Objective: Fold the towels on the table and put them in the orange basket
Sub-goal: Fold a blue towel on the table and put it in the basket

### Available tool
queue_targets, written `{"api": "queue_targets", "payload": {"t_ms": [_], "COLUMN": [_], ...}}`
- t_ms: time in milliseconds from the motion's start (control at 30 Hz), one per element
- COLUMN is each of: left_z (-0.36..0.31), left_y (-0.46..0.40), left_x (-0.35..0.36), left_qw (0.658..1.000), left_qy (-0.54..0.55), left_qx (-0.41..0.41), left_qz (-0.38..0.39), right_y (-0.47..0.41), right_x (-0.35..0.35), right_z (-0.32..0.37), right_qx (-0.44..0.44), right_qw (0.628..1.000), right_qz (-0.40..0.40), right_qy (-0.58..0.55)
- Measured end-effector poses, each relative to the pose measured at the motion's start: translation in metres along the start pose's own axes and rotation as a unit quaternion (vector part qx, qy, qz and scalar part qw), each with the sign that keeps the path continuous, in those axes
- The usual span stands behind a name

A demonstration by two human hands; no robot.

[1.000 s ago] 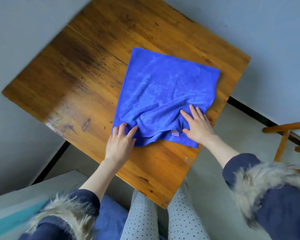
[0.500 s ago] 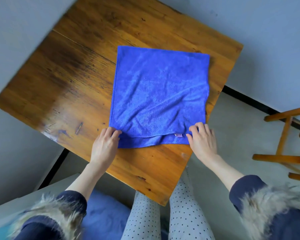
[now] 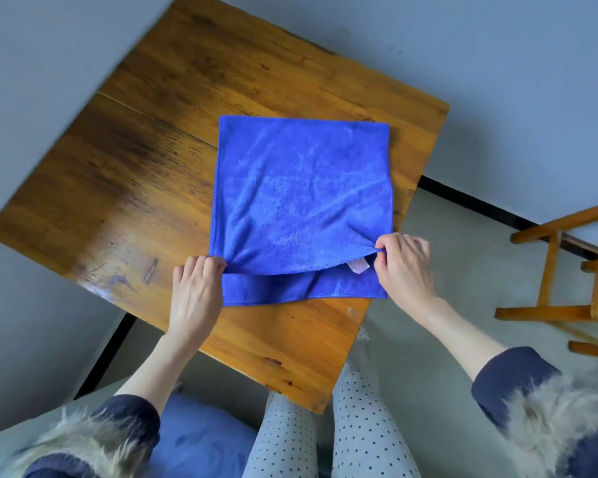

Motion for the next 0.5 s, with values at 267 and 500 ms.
{"api": "queue_targets", "payload": {"t_ms": [267, 500], "left_z": [-0.017, -0.006], "left_y": [0.015, 0.033], "left_x": [-0.013, 0.032], "left_qw": [0.992, 0.984], "left_qy": [-0.001, 0.011], "left_qx": [0.121, 0.124], "left_qz": [-0.015, 0.127], "right_y": [0.037, 0.065], "right_x": [0.0, 0.054], "right_z": [-0.004, -0.004], "right_qx": [-0.065, -0.055], "right_qw": [0.997, 0.988], "right_qz": [0.001, 0.129], "right_qy": [-0.045, 0.062]}}
Point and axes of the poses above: each hand's wrist, its own y-axis away from the middle knuckle, its own x-axis out of the palm, z = x × y, the point moved 10 cm from there along -y, towards the middle knuckle, and after that the axes turned 6 degrees about z, right-handed, at the moved point
